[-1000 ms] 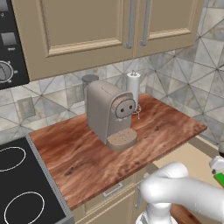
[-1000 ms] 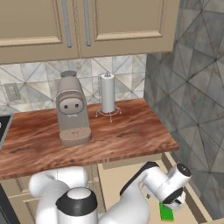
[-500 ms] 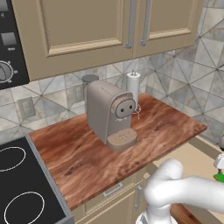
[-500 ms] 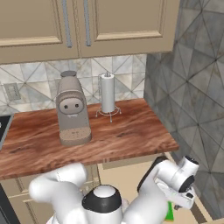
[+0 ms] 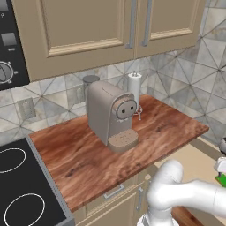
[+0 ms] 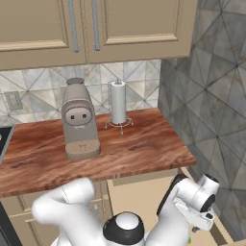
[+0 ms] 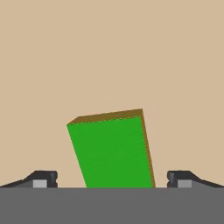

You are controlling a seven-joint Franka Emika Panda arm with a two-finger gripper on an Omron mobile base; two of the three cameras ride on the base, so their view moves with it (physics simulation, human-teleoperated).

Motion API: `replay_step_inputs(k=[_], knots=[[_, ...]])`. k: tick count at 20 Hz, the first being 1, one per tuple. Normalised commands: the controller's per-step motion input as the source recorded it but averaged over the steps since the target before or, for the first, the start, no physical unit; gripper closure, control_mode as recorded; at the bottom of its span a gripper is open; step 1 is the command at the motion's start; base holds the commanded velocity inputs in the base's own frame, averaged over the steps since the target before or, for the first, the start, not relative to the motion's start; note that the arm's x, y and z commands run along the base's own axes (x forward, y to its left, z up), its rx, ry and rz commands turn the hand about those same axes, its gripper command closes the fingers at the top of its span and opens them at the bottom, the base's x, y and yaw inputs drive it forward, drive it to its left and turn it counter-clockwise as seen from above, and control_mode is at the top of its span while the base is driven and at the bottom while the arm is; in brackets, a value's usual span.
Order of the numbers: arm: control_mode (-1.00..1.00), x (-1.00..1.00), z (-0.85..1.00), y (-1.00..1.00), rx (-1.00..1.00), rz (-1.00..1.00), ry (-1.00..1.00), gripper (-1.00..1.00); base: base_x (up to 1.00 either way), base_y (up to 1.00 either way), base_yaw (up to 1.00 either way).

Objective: Restock the sink supplies by placing the sponge and soap dispenser on the counter and next to the sink. Make sure the soap dispenser is upright.

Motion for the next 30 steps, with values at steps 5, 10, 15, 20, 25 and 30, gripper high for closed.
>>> replay_step_inputs(k=[5,10,15,20,25,30], knots=[[-1.00,-0.24,-0.31,0.02,0.00,0.01,-0.27,-1.00,0.00,0.00,0.00],[-1.00,-0.23,0.00,0.00,0.00,0.02,-0.22,-1.00,0.00,0.00,0.00],[-1.00,-0.12,0.04,0.07,0.00,0.03,-0.04,-1.00,0.00,0.00,0.00],[-1.00,0.00,0.10,0.01,0.00,0.00,-0.02,-1.00,0.00,0.00,0.00],[-1.00,0.14,-0.01,0.00,0.00,0.00,0.00,-1.00,0.00,0.00,0.00],[-1.00,0.35,-0.23,0.00,-0.02,0.01,-0.01,-1.00,0.00,0.00,0.00]])
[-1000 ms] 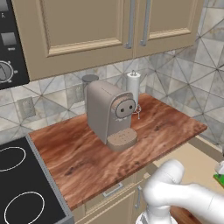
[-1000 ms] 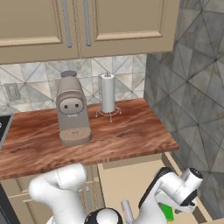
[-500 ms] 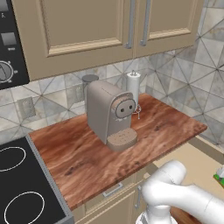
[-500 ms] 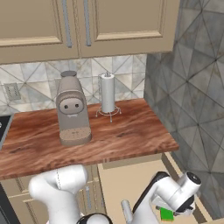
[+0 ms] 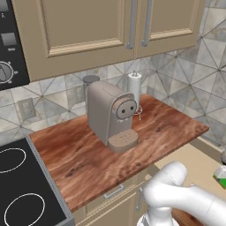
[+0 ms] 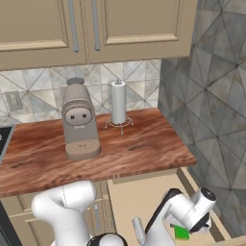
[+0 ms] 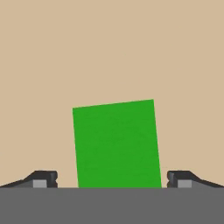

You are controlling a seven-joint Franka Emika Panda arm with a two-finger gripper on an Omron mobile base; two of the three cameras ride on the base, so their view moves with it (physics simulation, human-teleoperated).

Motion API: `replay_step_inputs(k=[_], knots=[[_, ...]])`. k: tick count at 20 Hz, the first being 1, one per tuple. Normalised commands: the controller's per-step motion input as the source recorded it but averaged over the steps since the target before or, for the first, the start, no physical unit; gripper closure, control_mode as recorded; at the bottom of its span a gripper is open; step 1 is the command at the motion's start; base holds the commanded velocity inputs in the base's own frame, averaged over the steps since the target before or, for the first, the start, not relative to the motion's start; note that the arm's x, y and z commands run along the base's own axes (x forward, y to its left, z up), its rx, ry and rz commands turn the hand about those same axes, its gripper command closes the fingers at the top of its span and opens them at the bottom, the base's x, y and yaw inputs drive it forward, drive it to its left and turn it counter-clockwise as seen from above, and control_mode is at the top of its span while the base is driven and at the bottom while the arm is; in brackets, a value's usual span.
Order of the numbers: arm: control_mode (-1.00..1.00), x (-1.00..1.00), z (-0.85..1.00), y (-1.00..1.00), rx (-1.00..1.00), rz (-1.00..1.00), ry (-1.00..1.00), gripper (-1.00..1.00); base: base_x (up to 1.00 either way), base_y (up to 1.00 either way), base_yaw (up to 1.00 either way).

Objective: Restock the sink supplies by placing the sponge and soap dispenser on the counter and next to the sink. Make sure the soap dispenser is upright.

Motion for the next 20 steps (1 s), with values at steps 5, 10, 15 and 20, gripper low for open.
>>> replay_step_inputs(k=[5,10,15,20], knots=[[-1.00,0.17,-0.35,-0.01,-0.05,0.00,-0.01,-1.00,0.00,0.00,0.00],[-1.00,0.03,-0.54,0.00,-0.05,0.00,0.00,-1.00,0.00,0.00,0.00],[-1.00,-0.24,-0.01,0.15,-0.01,0.00,-0.03,-1.00,0.00,0.00,0.00],[-1.00,-0.05,0.18,0.19,-0.02,0.00,0.00,-1.00,0.00,0.00,0.00]])
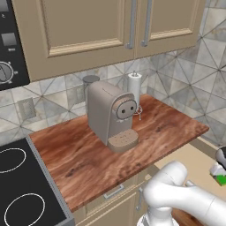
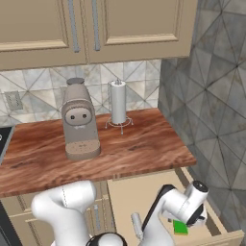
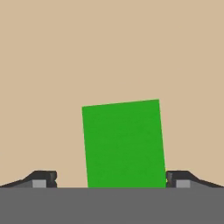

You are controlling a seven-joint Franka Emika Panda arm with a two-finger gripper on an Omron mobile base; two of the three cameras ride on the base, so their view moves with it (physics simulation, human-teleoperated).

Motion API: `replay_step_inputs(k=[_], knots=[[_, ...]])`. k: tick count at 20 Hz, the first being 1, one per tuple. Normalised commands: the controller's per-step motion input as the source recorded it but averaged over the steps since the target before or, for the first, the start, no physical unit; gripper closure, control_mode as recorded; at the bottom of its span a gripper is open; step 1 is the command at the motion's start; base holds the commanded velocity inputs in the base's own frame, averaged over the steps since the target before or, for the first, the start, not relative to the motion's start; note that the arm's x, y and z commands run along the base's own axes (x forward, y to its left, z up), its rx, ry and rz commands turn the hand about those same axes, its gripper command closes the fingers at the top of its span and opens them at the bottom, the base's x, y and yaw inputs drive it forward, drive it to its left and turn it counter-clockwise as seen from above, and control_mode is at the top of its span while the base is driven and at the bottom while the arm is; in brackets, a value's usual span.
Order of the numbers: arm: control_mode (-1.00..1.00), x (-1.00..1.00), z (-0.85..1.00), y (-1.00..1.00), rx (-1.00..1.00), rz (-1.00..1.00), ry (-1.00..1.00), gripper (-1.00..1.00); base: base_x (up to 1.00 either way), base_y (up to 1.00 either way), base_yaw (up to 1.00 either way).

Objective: Restock the sink supplies by placing the sponge and soap dispenser on the counter and next to the sink. Make sure the soap dispenser is upright.

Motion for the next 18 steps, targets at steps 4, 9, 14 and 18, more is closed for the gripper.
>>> replay_step_inputs(k=[4,9,14,18], knots=[[-1.00,0.00,-0.08,0.25,0.00,0.00,0.00,-1.00,0.00,0.00,0.00],[-1.00,0.00,-0.28,0.05,0.00,0.00,-0.02,-1.00,0.00,0.00,0.00],[-1.00,0.01,-0.32,-0.02,0.00,0.00,-0.07,-1.00,0.00,0.00,0.00],[-1.00,0.05,-0.25,-0.21,0.00,0.00,-0.11,-1.00,0.00,0.00,0.00]])
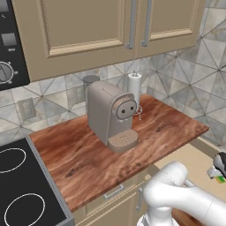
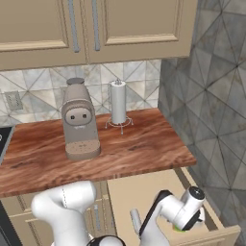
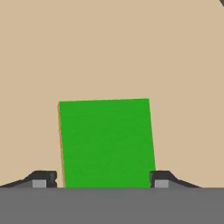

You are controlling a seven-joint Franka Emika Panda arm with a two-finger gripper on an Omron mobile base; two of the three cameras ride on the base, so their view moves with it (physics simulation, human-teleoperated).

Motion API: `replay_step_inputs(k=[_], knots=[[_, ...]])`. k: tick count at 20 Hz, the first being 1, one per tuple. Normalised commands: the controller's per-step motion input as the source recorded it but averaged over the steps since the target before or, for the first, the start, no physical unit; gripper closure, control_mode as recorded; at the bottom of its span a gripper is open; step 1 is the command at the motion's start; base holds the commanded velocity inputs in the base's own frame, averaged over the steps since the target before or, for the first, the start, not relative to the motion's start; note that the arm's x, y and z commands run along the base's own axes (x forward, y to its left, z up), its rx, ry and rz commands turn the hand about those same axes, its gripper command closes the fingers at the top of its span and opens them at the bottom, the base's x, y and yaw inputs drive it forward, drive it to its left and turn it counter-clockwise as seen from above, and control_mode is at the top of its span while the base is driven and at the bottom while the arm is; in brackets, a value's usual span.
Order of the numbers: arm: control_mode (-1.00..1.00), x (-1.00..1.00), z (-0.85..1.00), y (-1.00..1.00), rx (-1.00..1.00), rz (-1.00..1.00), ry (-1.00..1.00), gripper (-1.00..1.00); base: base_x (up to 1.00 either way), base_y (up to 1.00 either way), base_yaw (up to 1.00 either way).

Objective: Restock the sink supplies by placing the sponge and soap dispenser on the counter and next to the sink. Make sure the soap dispenser is upright.

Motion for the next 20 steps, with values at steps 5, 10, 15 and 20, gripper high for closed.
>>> replay_step_inputs(k=[5,10,15,20], knots=[[-1.00,0.07,-0.59,-0.09,0.00,0.00,-0.01,-1.00,0.00,0.00,0.00],[-1.00,0.01,-0.70,0.00,-0.01,0.00,0.00,1.00,0.00,0.00,0.00],[-1.00,-0.03,-0.13,0.00,-0.01,-0.01,0.00,1.00,0.00,0.00,0.00],[-1.00,-0.28,0.77,0.08,-0.03,-0.03,-0.05,1.00,0.00,0.00,0.00]])
